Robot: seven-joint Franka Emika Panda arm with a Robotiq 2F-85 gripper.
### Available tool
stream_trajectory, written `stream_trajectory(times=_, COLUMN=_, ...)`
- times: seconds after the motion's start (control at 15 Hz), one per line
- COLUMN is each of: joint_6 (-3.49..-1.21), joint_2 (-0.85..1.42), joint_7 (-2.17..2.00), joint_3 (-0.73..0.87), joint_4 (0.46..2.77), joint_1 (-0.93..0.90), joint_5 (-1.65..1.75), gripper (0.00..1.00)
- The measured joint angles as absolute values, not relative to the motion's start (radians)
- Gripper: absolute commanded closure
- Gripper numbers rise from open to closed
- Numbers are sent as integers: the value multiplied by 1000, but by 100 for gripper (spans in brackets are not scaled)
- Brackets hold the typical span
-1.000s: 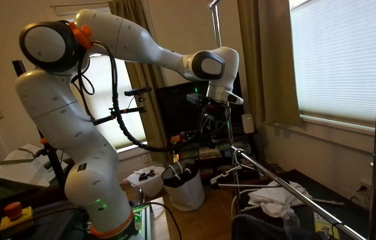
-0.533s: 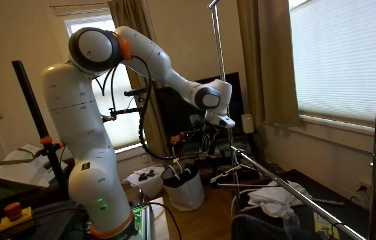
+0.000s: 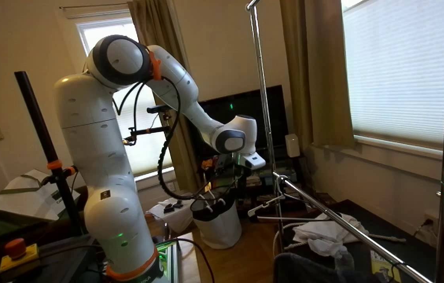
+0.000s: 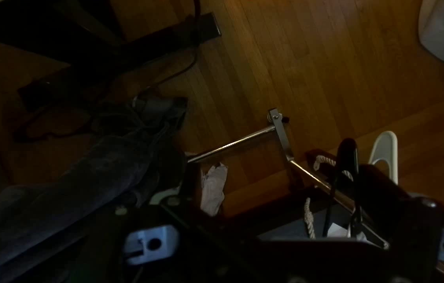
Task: Remove the black hanger from the bottom railing and hang it on the top railing
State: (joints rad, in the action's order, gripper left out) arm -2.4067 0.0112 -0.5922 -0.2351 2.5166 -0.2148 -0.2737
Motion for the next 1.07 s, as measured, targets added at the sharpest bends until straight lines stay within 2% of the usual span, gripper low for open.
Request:
stream_trajectory(times=0.2, joint_6=-2408, joint_2=11, joint_7=-594, joint_3=-229, joint_4=2503, joint_1=-214, joint_5=-275, gripper=0)
stream_trajectory(times=0.47, joint_6=-2523, joint_2=34, joint_7=-667, joint_3=-235, joint_4=2516, joint_1=-222, joint_5=-230, gripper=0)
stream_trajectory(times=1.07, joint_6=-2737, joint_2=239, joint_7=-990, joint_3=-209, joint_4=2548, joint_1=-365, joint_5=85, gripper=0)
